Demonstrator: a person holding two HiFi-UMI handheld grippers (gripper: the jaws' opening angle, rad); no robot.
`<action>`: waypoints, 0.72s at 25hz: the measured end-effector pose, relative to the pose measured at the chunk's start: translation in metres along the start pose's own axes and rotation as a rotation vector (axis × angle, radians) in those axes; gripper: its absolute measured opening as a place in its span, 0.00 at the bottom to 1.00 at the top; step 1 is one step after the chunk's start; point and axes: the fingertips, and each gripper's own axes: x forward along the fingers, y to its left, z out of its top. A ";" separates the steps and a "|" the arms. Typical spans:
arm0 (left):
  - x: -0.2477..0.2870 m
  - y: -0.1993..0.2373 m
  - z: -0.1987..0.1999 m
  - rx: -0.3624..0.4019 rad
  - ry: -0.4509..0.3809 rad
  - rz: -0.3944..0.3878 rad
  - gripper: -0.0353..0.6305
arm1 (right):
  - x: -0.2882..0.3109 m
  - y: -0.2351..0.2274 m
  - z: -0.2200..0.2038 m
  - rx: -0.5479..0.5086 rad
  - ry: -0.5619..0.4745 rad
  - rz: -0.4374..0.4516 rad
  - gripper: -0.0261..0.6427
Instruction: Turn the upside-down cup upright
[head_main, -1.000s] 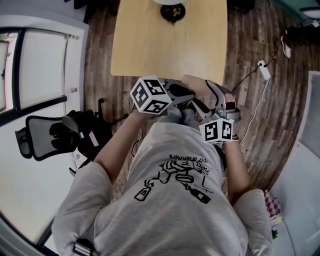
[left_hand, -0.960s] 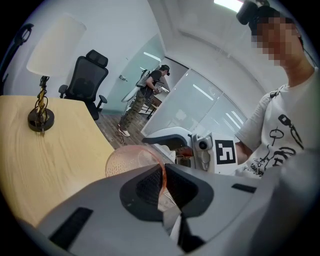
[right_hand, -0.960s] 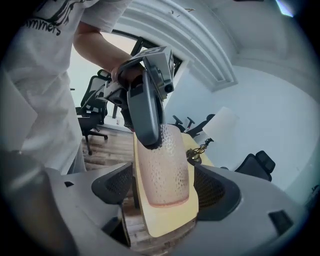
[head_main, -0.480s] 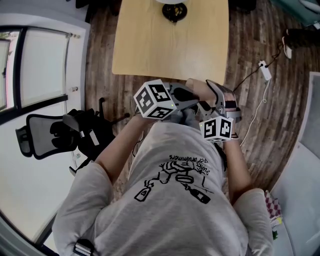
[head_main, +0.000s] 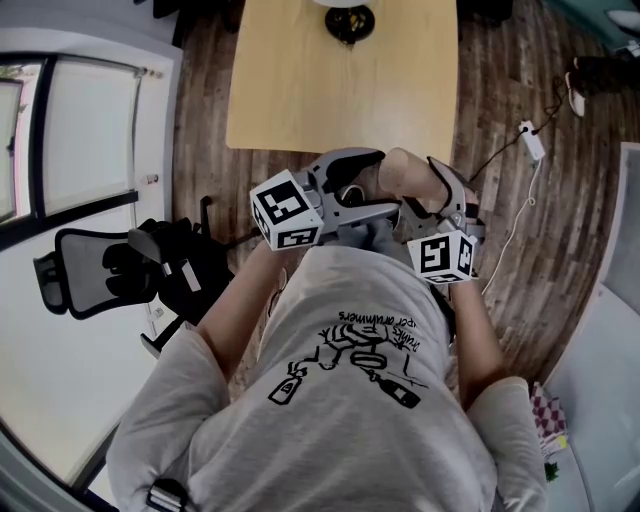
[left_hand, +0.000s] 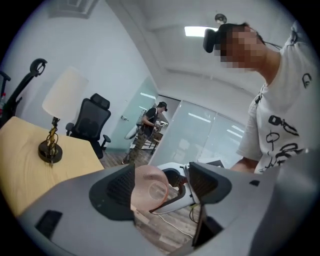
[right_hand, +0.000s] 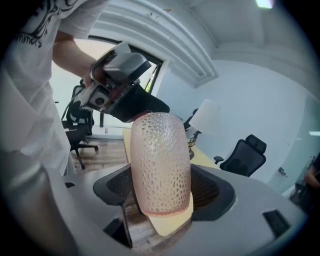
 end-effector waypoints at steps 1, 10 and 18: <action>-0.002 0.003 0.002 0.018 -0.016 0.020 0.57 | -0.001 -0.002 0.002 0.035 -0.020 0.001 0.56; 0.011 0.011 -0.009 0.119 -0.051 0.065 0.63 | -0.020 -0.005 0.039 0.527 -0.394 0.142 0.56; 0.026 0.008 -0.007 0.163 -0.066 0.040 0.63 | -0.019 0.000 0.037 0.544 -0.418 0.172 0.56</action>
